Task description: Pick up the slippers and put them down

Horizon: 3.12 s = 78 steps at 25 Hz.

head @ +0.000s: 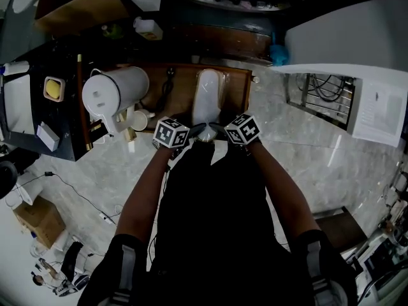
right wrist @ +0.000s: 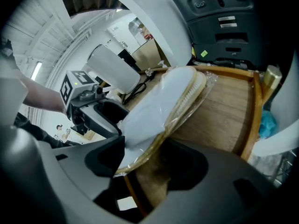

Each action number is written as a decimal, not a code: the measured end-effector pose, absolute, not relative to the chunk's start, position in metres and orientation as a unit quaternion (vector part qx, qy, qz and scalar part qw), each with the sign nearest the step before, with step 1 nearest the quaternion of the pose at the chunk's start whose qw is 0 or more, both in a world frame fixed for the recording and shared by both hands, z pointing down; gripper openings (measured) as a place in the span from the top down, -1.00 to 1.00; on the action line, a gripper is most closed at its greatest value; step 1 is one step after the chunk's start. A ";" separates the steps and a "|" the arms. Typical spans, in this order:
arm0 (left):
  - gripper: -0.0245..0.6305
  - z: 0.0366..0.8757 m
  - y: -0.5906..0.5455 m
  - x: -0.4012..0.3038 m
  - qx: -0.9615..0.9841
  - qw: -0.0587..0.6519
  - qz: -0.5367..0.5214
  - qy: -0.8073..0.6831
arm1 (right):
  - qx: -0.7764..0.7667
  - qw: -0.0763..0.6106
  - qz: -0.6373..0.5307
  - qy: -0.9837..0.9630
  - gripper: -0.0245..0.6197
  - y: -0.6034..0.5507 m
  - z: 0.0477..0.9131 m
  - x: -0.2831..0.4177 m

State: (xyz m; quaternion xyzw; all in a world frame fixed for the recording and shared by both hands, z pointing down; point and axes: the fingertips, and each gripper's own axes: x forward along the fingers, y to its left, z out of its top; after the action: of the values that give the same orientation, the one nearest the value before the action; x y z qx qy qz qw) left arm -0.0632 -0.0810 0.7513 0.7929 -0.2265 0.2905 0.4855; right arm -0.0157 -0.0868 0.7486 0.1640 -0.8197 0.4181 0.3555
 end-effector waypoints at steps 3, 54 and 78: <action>0.07 0.742 -0.082 -0.062 0.798 0.479 0.285 -0.231 | 0.169 0.347 0.420 -0.821 0.07 -0.087 0.741 -0.014; 0.08 0.518 -0.060 -0.080 0.889 0.308 0.110 -0.320 | 0.278 0.171 0.230 -0.917 0.10 -0.054 0.512 -0.029; 0.10 0.503 -0.054 -0.093 0.894 0.285 0.103 -0.331 | 0.279 0.170 0.196 -0.924 0.12 -0.048 0.493 -0.041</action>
State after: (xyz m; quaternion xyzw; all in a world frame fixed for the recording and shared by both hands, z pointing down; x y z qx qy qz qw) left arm -0.0928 -0.0541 0.5030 0.8936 -0.3307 0.1032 0.2853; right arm -0.0415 -0.0480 0.4925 0.2791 -0.9245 0.1957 0.1705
